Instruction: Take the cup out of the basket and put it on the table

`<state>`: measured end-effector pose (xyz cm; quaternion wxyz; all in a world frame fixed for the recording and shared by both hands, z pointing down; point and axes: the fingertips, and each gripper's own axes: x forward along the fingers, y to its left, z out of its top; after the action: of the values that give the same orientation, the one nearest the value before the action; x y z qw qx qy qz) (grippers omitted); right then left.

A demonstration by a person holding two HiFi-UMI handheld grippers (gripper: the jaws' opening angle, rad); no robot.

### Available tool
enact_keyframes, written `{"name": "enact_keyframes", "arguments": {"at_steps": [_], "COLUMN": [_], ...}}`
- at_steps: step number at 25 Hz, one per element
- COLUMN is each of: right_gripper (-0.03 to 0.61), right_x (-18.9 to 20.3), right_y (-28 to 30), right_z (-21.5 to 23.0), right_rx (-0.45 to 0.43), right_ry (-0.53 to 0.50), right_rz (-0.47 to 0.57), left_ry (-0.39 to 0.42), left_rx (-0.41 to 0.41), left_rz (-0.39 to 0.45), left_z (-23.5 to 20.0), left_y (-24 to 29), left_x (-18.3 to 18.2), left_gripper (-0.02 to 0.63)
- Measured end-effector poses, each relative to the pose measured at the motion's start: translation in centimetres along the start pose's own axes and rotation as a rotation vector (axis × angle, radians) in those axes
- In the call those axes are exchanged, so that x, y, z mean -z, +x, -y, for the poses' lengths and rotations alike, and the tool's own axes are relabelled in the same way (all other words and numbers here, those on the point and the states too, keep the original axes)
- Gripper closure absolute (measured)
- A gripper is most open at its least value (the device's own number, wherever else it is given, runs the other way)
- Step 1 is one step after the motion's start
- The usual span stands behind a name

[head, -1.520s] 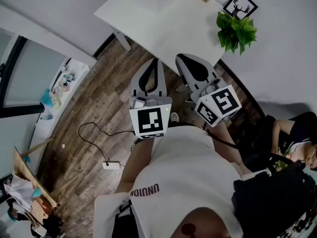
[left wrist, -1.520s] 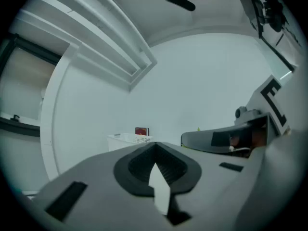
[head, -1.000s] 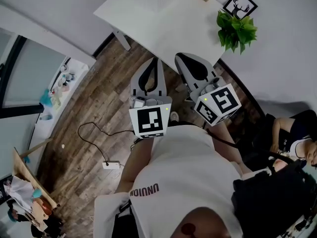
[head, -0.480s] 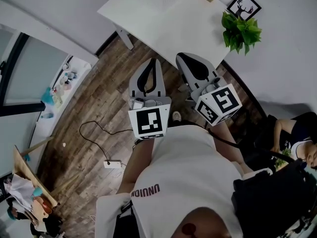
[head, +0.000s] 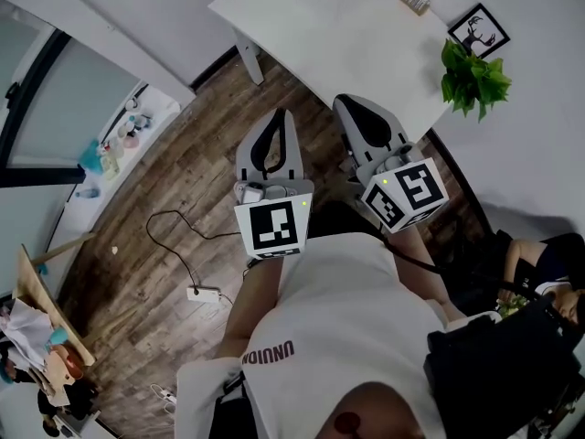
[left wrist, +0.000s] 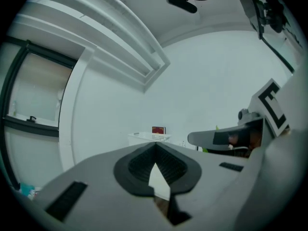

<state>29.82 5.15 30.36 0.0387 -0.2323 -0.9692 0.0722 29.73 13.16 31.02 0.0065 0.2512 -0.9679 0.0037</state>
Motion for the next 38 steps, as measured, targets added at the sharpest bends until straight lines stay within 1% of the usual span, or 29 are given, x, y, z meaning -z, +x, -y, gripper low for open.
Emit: {"name": "enact_keyframes", "arguments": {"at_steps": [5,14,17,22,27,30,33,35,38], "right_gripper": [0.56,0.56,0.56,0.561,0.56,0.56,0.56,0.56,0.56], "right_x": [0.9,1.0,0.5,-0.2,-0.7,-1.0,-2.5,-3.4,-3.8], "right_y": [1.9,6.9,9.1,12.8,17.3,20.1,23.3,25.4,28.1], "right_z": [-0.4,-0.1,0.3,1.3,2.7,3.9,4.8,5.6,7.8], "right_rx": [-0.02,-0.093,-0.115,-0.144,-0.175,-0.186,-0.186,-0.173,-0.142], "right_ry": [0.009,0.004,0.001,-0.006,0.014,0.014,0.03,0.033,0.027], "right_rz": [-0.023,-0.029,-0.022,-0.018,-0.019,-0.025,-0.013,-0.008,-0.005], "left_ry": [-0.068,-0.019,-0.014,-0.043,-0.008,-0.001,-0.034,-0.053,-0.059], "left_rx": [-0.08,-0.169,-0.198,-0.238,-0.232,-0.228,-0.225,-0.21,-0.172], "left_rz": [0.035,-0.013,-0.004,0.023,-0.023,-0.04,-0.005,0.015,0.015], "left_z": [-2.3,-6.1,-7.6,-10.2,-12.7,-14.1,-16.2,-17.3,-18.3], "left_y": [-0.2,1.1,2.4,5.3,9.1,12.0,15.1,17.3,21.0], "left_x": [0.1,1.4,1.1,0.4,1.1,1.2,-0.5,-1.5,-1.5], "left_gripper": [0.604,0.604,0.604,0.604,0.604,0.604,0.604,0.604,0.604]}}
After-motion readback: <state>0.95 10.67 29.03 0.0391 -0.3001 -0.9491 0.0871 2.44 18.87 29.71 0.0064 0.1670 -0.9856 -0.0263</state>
